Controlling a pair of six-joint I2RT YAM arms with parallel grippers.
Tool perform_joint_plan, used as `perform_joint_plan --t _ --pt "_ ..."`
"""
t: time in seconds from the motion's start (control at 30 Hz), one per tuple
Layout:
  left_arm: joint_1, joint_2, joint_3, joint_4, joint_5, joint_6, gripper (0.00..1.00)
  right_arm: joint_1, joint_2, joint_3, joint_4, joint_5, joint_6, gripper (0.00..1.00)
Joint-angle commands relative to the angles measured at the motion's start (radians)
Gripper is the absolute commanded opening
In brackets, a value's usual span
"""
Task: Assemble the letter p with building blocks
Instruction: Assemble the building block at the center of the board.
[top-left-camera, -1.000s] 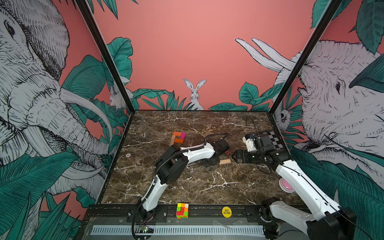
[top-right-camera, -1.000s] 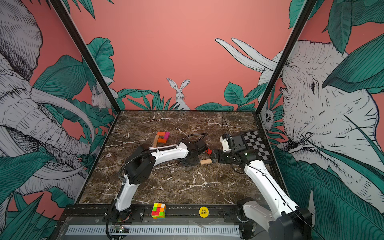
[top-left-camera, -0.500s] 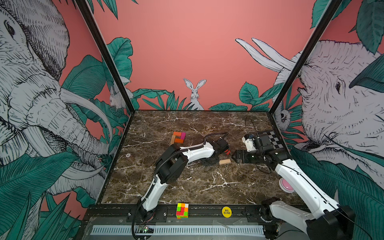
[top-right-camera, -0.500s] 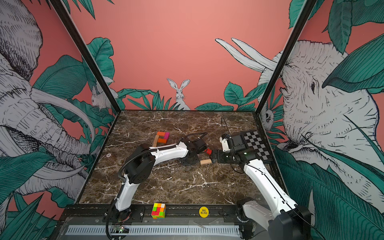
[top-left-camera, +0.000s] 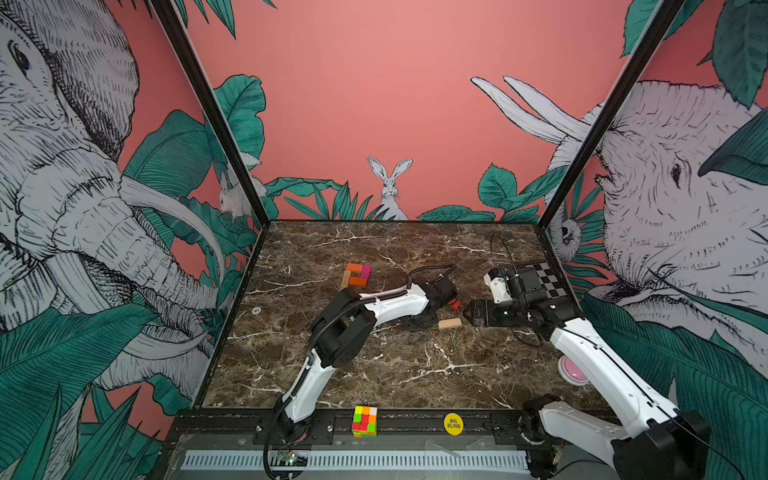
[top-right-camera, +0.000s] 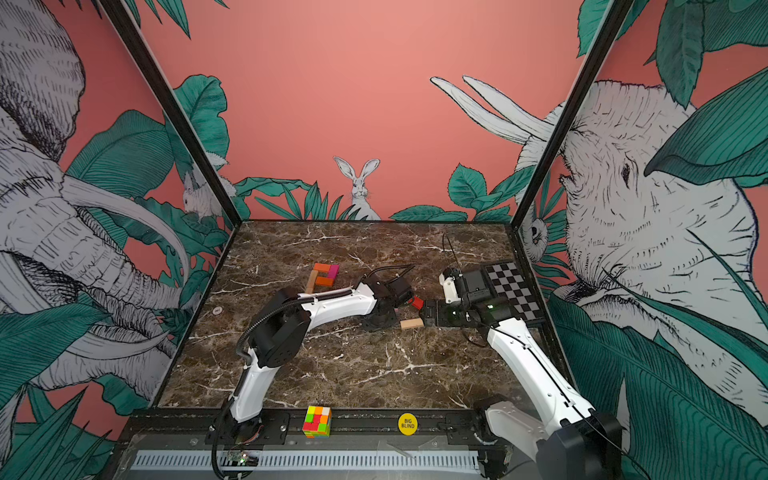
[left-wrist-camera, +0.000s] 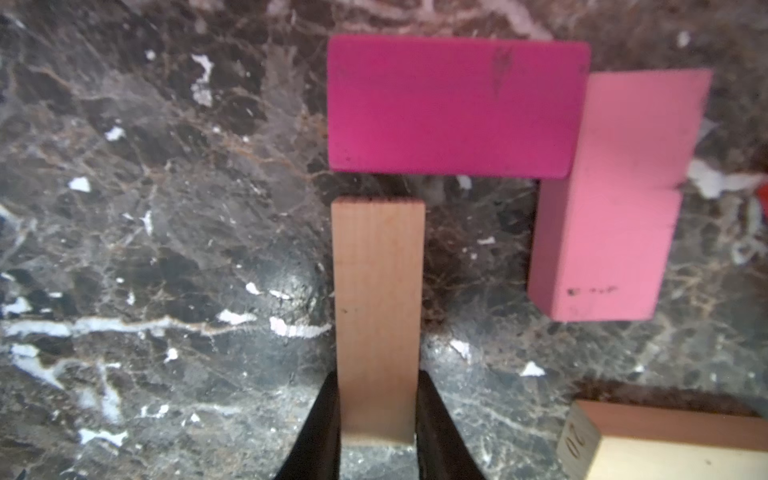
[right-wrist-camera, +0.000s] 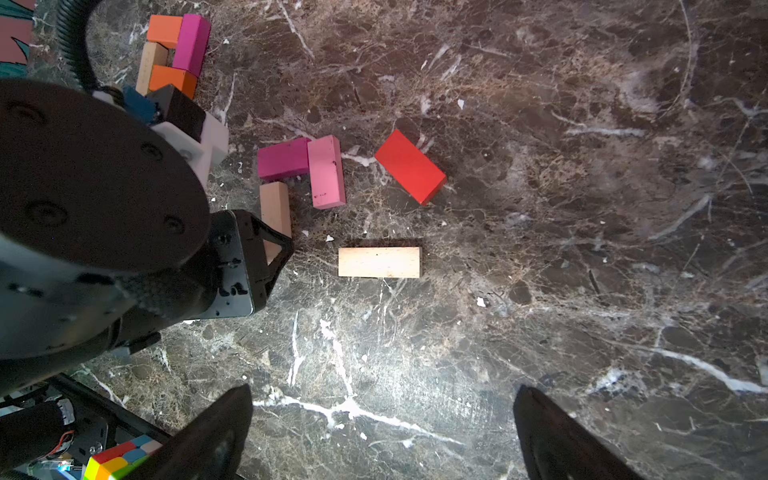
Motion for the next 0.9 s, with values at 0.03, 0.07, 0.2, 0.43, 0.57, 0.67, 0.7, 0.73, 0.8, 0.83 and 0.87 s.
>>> perform_joint_plan --t 0.03,0.07,0.2,0.43,0.57,0.67,0.7,0.73,0.8,0.83,0.87 --pt "0.007 0.029 0.0 -0.043 0.002 -0.009 0.28 -0.006 -0.001 0.014 0.007 -0.006 -0.005 0.99" --pt "0.007 0.028 -0.001 -0.046 0.001 -0.01 0.3 -0.007 0.0 0.015 0.007 -0.007 -0.005 0.98" --pt "0.007 0.028 -0.002 -0.044 0.006 -0.007 0.37 -0.006 -0.003 0.012 0.009 -0.007 -0.003 0.99" --pt "0.007 0.031 0.004 -0.054 0.014 -0.004 0.42 -0.007 -0.003 0.013 0.01 -0.01 -0.003 0.98" --pt "0.004 0.026 0.004 -0.061 0.008 0.002 0.55 -0.007 -0.002 0.011 0.013 -0.01 -0.002 0.99" --pt "-0.004 0.005 0.01 -0.078 -0.022 0.009 0.55 -0.007 0.001 0.01 0.013 -0.012 -0.002 0.99" --pt "-0.007 -0.005 0.013 -0.086 -0.03 0.014 0.56 -0.007 0.0 0.012 0.014 -0.011 -0.002 0.99" --pt "-0.011 -0.017 0.012 -0.089 -0.033 0.021 0.56 -0.007 -0.003 0.012 0.013 -0.01 0.0 0.98" --pt "-0.019 -0.047 0.004 -0.092 -0.037 0.026 0.56 -0.007 -0.01 0.014 0.01 -0.001 0.003 0.99" --pt "-0.023 -0.067 -0.008 -0.088 -0.036 0.028 0.56 -0.007 -0.017 0.017 0.009 0.007 0.004 0.99" --pt "-0.028 -0.086 -0.021 -0.085 -0.038 0.031 0.55 -0.006 -0.026 0.018 0.013 0.012 0.005 0.99"
